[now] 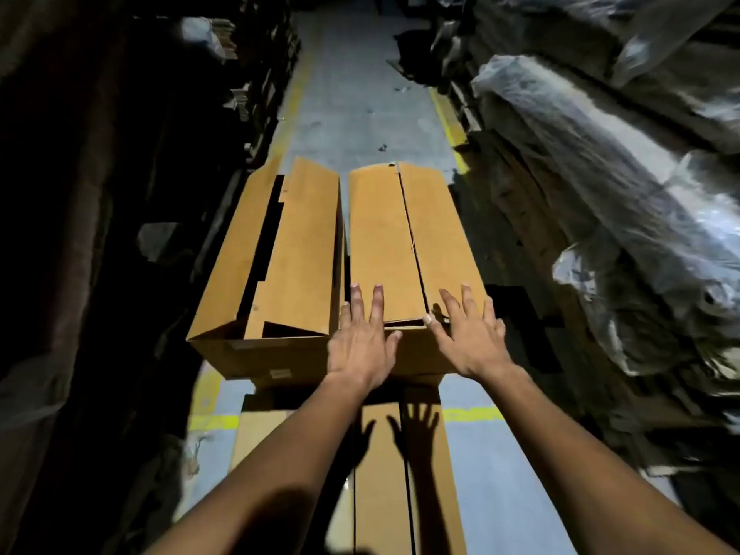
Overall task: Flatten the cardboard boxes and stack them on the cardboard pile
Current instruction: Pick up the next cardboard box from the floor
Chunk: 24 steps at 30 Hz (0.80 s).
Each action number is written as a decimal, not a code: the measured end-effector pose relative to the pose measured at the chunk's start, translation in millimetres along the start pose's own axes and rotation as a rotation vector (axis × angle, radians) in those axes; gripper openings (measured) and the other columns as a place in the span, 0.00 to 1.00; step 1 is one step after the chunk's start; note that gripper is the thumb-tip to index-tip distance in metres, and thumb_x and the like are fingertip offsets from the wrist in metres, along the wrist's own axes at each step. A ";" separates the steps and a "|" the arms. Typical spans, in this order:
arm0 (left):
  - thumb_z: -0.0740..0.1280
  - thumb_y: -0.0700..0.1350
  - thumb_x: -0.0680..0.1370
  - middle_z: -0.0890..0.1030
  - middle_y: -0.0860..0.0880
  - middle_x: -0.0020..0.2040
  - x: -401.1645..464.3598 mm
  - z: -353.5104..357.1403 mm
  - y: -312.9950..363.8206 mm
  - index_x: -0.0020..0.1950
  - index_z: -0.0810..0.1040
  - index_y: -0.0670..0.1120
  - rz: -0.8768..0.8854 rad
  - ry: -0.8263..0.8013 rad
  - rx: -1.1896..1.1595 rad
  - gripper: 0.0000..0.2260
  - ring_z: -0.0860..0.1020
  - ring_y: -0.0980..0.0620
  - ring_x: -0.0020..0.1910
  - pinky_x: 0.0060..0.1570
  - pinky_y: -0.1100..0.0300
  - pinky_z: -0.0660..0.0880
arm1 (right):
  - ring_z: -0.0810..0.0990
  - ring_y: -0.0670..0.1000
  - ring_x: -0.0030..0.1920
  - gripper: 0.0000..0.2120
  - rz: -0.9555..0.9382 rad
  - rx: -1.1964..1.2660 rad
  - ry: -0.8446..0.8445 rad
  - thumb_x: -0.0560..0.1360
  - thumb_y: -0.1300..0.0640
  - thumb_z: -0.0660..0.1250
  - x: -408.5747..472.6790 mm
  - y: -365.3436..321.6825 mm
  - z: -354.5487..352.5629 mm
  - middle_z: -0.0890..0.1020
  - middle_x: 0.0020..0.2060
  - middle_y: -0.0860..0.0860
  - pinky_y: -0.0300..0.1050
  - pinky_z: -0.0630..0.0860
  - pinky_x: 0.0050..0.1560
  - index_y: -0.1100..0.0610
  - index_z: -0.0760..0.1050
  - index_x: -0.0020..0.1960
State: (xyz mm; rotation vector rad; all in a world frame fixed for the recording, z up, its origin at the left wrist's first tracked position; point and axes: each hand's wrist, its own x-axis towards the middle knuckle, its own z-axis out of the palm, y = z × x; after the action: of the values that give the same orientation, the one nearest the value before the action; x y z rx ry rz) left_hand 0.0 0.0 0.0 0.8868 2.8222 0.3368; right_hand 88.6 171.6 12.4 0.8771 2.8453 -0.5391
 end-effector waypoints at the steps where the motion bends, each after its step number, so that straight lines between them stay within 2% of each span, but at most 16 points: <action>1: 0.56 0.64 0.84 0.34 0.43 0.84 10.7 4.4 -0.2 0.83 0.31 0.55 -0.043 -0.051 -0.054 0.40 0.51 0.39 0.84 0.71 0.41 0.72 | 0.45 0.67 0.82 0.35 0.035 0.013 -0.023 0.81 0.27 0.46 10.0 3.6 2.1 0.43 0.84 0.49 0.71 0.50 0.77 0.39 0.48 0.83; 3: 0.58 0.64 0.84 0.35 0.43 0.84 26.4 13.0 -6.0 0.84 0.35 0.55 -0.122 -0.127 -0.127 0.40 0.52 0.38 0.83 0.72 0.38 0.70 | 0.49 0.69 0.81 0.32 0.119 0.038 -0.067 0.81 0.28 0.47 26.2 11.5 5.2 0.47 0.84 0.51 0.72 0.53 0.75 0.38 0.51 0.82; 5: 0.58 0.67 0.83 0.40 0.45 0.85 40.5 19.2 -9.6 0.85 0.44 0.54 -0.133 -0.204 -0.192 0.38 0.54 0.37 0.83 0.75 0.37 0.67 | 0.58 0.68 0.78 0.30 0.170 0.082 -0.080 0.82 0.30 0.49 38.4 19.5 7.0 0.55 0.83 0.53 0.71 0.59 0.73 0.40 0.57 0.80; 8: 0.58 0.68 0.82 0.44 0.48 0.86 53.4 23.1 -12.2 0.85 0.51 0.51 -0.143 -0.199 -0.247 0.37 0.62 0.37 0.80 0.75 0.39 0.66 | 0.68 0.66 0.72 0.29 0.206 0.099 -0.017 0.82 0.34 0.57 53.2 27.6 6.9 0.65 0.74 0.59 0.66 0.69 0.69 0.48 0.59 0.77; 11: 0.61 0.65 0.82 0.45 0.49 0.86 71.5 27.5 -12.7 0.85 0.50 0.49 -0.233 -0.146 -0.367 0.38 0.63 0.37 0.80 0.74 0.42 0.66 | 0.69 0.65 0.71 0.37 0.289 0.193 0.084 0.79 0.38 0.67 74.3 38.6 4.0 0.65 0.73 0.61 0.61 0.72 0.67 0.54 0.57 0.78; 13: 0.65 0.64 0.81 0.50 0.46 0.86 85.5 28.9 -13.7 0.86 0.45 0.49 -0.339 -0.166 -0.486 0.43 0.62 0.36 0.80 0.75 0.41 0.64 | 0.69 0.66 0.72 0.45 0.393 0.390 0.039 0.76 0.39 0.73 90.1 50.6 3.7 0.63 0.75 0.63 0.59 0.72 0.68 0.57 0.54 0.81; 15: 0.69 0.64 0.79 0.58 0.42 0.84 98.0 34.2 -19.8 0.86 0.42 0.49 -0.477 -0.222 -0.658 0.48 0.62 0.35 0.80 0.76 0.42 0.64 | 0.73 0.64 0.70 0.53 0.506 0.596 -0.070 0.70 0.36 0.78 103.8 67.6 5.8 0.68 0.74 0.61 0.59 0.75 0.66 0.59 0.55 0.81; 17: 0.72 0.68 0.74 0.63 0.42 0.82 107.4 45.1 -31.3 0.86 0.46 0.49 -0.564 -0.258 -0.789 0.52 0.64 0.36 0.79 0.75 0.43 0.66 | 0.79 0.59 0.62 0.54 0.547 0.704 -0.185 0.61 0.31 0.81 113.6 83.1 10.1 0.77 0.67 0.56 0.58 0.79 0.59 0.56 0.64 0.76; 19: 0.76 0.71 0.67 0.71 0.46 0.78 111.8 56.7 -42.2 0.84 0.55 0.52 -0.582 -0.245 -0.914 0.54 0.70 0.40 0.75 0.71 0.48 0.69 | 0.80 0.57 0.57 0.50 0.503 0.759 -0.263 0.55 0.29 0.82 120.3 96.6 15.7 0.80 0.60 0.51 0.61 0.79 0.59 0.50 0.70 0.70; 21: 0.80 0.65 0.67 0.76 0.49 0.72 113.9 66.0 -49.5 0.82 0.61 0.53 -0.561 -0.204 -1.016 0.50 0.74 0.44 0.70 0.65 0.53 0.70 | 0.81 0.57 0.57 0.50 0.450 0.814 -0.280 0.51 0.30 0.84 127.3 104.4 21.1 0.82 0.59 0.50 0.64 0.79 0.60 0.46 0.72 0.68; 24: 0.81 0.61 0.69 0.78 0.51 0.70 112.6 67.9 -49.3 0.81 0.65 0.53 -0.552 -0.166 -1.056 0.45 0.75 0.46 0.68 0.64 0.53 0.71 | 0.84 0.57 0.56 0.50 0.421 0.885 -0.241 0.49 0.34 0.88 132.0 106.5 26.4 0.86 0.56 0.50 0.64 0.81 0.58 0.46 0.75 0.66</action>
State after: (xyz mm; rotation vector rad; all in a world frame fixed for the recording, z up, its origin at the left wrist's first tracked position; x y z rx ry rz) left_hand -102.9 37.0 -88.0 -0.0860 2.0874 1.3626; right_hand 39.8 312.9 -72.1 1.3425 2.0475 -1.7289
